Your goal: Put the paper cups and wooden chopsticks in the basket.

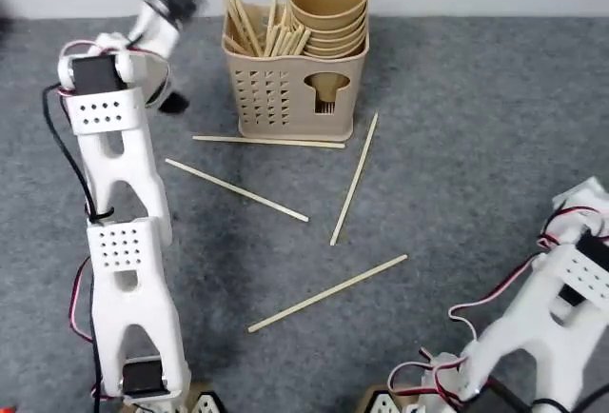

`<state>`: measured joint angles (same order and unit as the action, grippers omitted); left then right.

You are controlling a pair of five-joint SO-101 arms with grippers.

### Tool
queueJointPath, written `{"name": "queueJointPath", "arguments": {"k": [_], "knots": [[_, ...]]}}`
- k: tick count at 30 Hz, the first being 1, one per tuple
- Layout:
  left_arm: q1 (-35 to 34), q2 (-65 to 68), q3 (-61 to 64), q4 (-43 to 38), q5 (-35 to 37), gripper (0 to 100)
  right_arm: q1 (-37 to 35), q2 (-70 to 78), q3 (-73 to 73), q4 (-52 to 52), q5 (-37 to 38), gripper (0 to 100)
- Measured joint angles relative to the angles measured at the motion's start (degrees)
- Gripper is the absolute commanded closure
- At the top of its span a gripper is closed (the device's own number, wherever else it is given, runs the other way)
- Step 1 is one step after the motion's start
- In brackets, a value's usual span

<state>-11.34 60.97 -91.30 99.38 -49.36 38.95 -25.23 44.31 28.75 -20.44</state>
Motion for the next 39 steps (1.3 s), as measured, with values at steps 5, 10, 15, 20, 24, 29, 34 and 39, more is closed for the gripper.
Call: {"name": "queueJointPath", "arguments": {"k": [5,10,15,20,24,29,34,39], "knots": [[0.4,5.5,0.0,0.0,-15.9,69,0.0,0.0,0.0,0.0,0.0,76.2],[3.5,9.8,0.0,-0.7,-18.5,69,0.0,0.0,0.0,0.0,0.0,76.2],[7.3,13.1,0.0,-8.1,-18.9,69,0.0,0.0,0.0,0.0,0.0,76.2],[8.0,15.7,0.0,-12.3,-18.9,69,0.0,0.0,0.0,0.0,0.0,76.2],[8.0,16.8,0.0,-12.2,-18.9,69,0.0,0.0,0.0,0.0,0.0,76.2],[8.0,16.8,0.0,-8.7,-18.9,69,0.0,0.0,0.0,0.0,0.0,76.2],[8.0,17.1,0.0,-8.3,-18.9,69,0.0,0.0,0.0,0.0,0.0,76.2],[8.0,19.6,0.0,-8.4,-18.9,69,0.0,0.0,0.0,0.0,0.0,76.2]]}}
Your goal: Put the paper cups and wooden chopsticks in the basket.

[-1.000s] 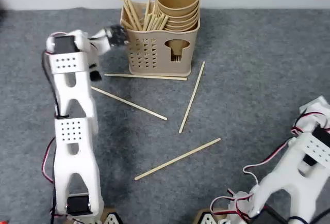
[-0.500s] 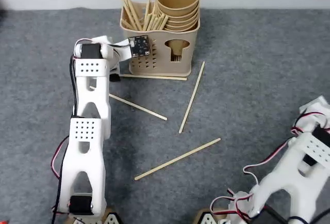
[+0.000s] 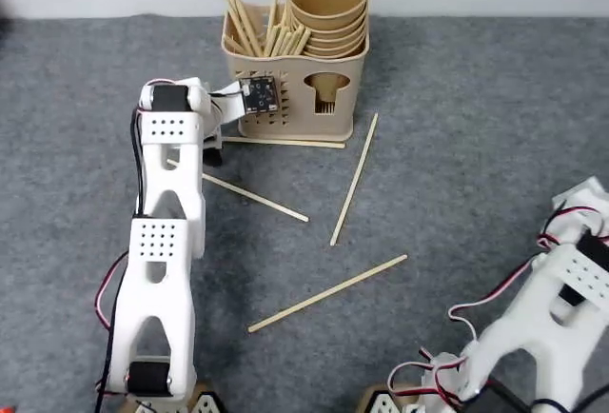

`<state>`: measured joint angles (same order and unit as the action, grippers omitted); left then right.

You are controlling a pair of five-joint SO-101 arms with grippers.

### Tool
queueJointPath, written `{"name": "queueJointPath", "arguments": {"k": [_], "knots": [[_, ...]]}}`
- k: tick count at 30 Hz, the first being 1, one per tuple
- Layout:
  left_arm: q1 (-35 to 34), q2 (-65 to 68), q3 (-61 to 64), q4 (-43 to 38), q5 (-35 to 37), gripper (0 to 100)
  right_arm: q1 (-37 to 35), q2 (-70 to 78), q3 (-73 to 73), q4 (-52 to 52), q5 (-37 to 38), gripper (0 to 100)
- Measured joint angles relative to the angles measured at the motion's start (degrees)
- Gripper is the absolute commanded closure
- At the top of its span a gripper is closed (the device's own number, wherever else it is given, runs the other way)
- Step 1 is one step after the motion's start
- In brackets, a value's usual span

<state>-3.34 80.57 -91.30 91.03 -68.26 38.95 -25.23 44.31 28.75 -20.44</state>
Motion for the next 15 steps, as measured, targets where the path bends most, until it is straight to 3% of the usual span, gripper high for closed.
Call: {"name": "queueJointPath", "arguments": {"k": [10,15], "knots": [[0.3,1.2,-0.2,-0.3,0.0,71,0.0,0.0,0.0,0.0,0.0,76.2],[0.4,1.5,-0.2,0.3,-0.1,92,0.0,0.0,0.0,0.0,0.0,76.2]]}}
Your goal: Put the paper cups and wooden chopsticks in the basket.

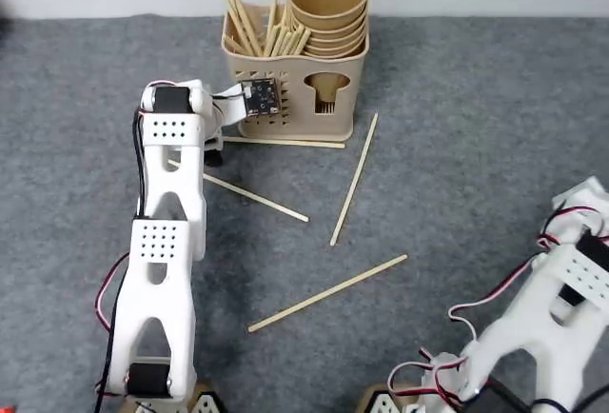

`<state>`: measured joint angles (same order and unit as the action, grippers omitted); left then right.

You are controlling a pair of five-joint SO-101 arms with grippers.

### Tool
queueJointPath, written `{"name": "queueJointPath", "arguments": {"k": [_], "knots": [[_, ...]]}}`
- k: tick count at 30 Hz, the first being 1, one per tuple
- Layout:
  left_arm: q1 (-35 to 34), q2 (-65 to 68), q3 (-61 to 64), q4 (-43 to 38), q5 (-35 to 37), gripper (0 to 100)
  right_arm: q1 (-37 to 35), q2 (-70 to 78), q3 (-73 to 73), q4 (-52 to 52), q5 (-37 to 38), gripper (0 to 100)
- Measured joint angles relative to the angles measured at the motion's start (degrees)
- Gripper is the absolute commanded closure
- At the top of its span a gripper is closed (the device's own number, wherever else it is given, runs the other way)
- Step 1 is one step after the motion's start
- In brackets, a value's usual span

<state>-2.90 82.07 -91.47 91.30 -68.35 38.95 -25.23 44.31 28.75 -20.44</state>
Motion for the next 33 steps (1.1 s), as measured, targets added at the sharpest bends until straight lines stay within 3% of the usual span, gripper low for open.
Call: {"name": "queueJointPath", "arguments": {"k": [2,16,22,33], "knots": [[0.5,0.7,0.0,0.1,-0.1,100,0.0,0.0,0.0,0.0,0.0,76.2],[1.4,1.5,0.1,0.5,-0.3,99,0.0,0.0,0.0,0.0,-3.0,76.2],[1.4,1.8,-0.4,5.8,-0.4,99,0.0,0.0,0.0,0.0,-3.0,76.2],[3.8,-0.1,-1.7,7.8,-0.4,99,0.0,0.0,0.0,0.0,-3.0,76.2]]}}
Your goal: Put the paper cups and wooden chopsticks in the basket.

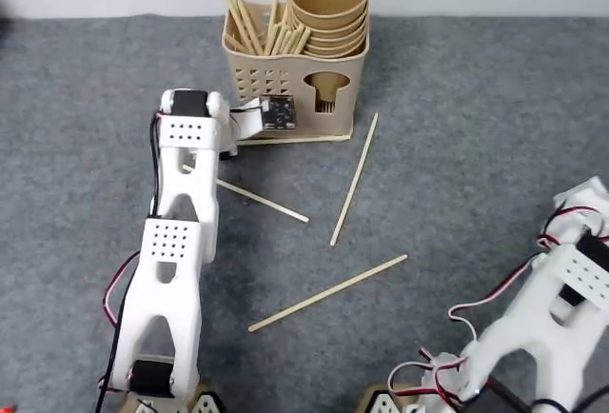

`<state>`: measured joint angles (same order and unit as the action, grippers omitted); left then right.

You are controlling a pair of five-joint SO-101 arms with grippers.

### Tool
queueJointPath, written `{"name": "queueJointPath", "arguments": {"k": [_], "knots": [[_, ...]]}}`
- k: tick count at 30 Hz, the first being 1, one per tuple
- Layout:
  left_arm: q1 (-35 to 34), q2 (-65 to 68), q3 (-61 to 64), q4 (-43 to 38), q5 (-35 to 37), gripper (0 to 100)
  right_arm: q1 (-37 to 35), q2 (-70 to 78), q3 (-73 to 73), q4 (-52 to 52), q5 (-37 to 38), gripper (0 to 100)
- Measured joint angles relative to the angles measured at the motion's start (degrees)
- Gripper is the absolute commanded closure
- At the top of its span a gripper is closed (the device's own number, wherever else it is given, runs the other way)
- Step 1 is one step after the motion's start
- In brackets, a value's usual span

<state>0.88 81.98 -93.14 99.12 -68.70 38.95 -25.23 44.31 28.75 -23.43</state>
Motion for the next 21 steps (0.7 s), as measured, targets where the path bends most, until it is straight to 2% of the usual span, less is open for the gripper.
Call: {"name": "queueJointPath", "arguments": {"k": [17,21], "knots": [[1.7,-14.4,0.0,0.7,0.1,96,-1.7,0.0,0.1,0.0,0.0,76.2],[2.8,-18.3,0.0,0.7,5.2,96,-2.7,0.0,0.5,0.0,0.0,76.2]]}}
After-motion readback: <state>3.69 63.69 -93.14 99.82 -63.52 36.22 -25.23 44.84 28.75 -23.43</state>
